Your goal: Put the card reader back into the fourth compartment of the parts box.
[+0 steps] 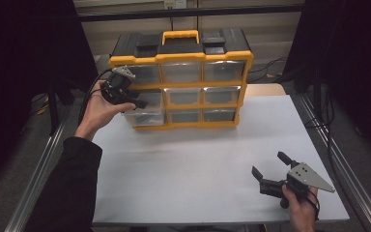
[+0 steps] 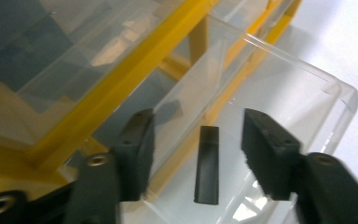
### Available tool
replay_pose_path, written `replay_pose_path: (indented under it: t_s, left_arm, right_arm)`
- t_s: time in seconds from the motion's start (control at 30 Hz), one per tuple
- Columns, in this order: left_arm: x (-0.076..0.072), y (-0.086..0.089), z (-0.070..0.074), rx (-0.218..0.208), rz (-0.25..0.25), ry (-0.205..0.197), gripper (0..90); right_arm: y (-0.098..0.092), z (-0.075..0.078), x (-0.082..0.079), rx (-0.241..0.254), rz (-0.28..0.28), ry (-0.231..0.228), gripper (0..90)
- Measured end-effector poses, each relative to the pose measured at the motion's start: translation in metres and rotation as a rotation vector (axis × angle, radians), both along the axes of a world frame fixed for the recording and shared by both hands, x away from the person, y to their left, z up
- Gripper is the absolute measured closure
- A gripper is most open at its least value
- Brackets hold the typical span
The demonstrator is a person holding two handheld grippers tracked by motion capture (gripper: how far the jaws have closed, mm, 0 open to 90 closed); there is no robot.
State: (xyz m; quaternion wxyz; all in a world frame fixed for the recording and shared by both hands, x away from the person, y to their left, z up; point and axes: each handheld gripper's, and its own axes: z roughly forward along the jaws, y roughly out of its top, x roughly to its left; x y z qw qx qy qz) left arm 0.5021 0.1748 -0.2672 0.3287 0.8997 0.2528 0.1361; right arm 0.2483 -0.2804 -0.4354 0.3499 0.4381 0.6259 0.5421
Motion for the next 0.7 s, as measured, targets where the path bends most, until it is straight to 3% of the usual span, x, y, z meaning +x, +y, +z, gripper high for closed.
replay_pose_path:
  t_s: [0.27,0.37,0.7]
  left_arm:
    - [-0.005,0.006,0.003,-0.089,0.050,-0.097,19.9]
    - [-0.007,0.006,0.003,-0.085,0.060,-0.121,16.1]
    - [-0.016,0.009,0.002,-0.178,0.125,-0.170,7.3]
  right_arm:
    - [0.000,0.000,0.000,0.002,-0.002,-0.003,0.0]
    - [0.000,0.000,0.000,0.001,0.002,0.000,0.0]
    - [0.000,0.000,0.000,-0.002,-0.003,0.000,0.0]
